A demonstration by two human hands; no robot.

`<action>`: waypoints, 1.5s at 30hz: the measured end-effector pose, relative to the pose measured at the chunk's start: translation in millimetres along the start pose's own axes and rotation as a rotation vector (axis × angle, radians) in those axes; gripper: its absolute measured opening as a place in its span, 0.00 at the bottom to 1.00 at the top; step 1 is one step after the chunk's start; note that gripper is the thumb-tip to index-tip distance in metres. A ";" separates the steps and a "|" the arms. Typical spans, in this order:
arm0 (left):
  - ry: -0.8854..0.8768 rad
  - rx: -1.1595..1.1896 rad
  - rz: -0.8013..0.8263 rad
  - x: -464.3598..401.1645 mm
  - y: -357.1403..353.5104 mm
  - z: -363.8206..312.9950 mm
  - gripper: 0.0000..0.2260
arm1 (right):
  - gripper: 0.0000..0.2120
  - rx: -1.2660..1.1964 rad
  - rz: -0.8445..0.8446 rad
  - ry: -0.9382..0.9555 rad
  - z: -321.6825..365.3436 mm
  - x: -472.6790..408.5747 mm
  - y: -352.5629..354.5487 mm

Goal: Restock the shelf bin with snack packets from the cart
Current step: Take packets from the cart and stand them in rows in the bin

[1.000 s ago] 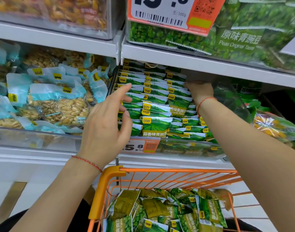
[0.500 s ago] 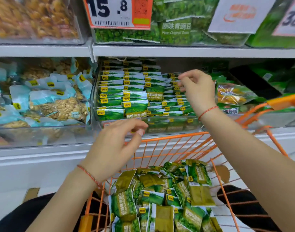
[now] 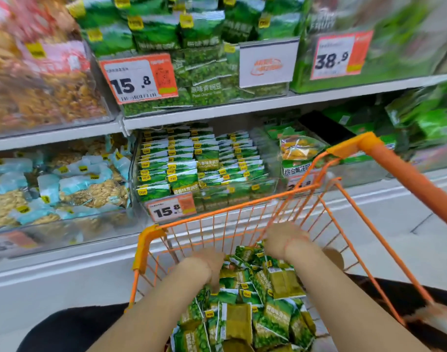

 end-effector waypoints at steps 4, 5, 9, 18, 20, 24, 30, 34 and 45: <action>0.028 0.024 -0.083 -20.8 -17.2 8.3 0.28 | 0.18 -0.065 -0.221 -0.039 -5.4 -18.8 -17.2; 0.033 0.049 -0.096 -22.2 -20.4 10.3 0.26 | 0.19 -0.056 -0.243 -0.032 -7.2 -23.5 -22.5; 0.025 0.085 -0.162 -24.6 -25.5 12.7 0.19 | 0.20 0.018 -0.317 -0.048 -8.7 -33.0 -31.2; -0.029 0.069 -0.275 13.0 -5.9 9.8 0.20 | 0.18 0.182 -0.240 -0.016 -9.9 -34.7 -41.0; -0.071 0.233 -0.319 31.8 -1.0 13.5 0.25 | 0.15 0.167 -0.257 -0.006 -6.1 -29.4 -35.1; -0.273 1.006 -0.332 69.1 0.2 24.7 0.28 | 0.11 -0.084 -0.289 0.043 0.9 -14.1 -14.0; -0.507 1.689 -0.397 80.2 3.1 20.8 0.17 | 0.05 -1.628 0.035 0.330 1.3 20.9 -6.5; -0.527 2.007 -0.438 71.2 -3.2 9.7 0.48 | 0.04 -1.849 0.100 0.421 -0.7 29.8 -10.0; -0.539 1.884 -0.695 64.2 -8.7 1.1 0.21 | 0.36 -1.593 -0.171 0.345 4.0 18.9 -17.4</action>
Point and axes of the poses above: each hand's wrist, its own x-axis away from the middle knuckle, its own y-axis out of the back of the hand, z = x × y, the point moved 1 cm from there along -x, towards the middle knuckle, and after that the axes turned 10 degrees about z, right-handed, at the moved point
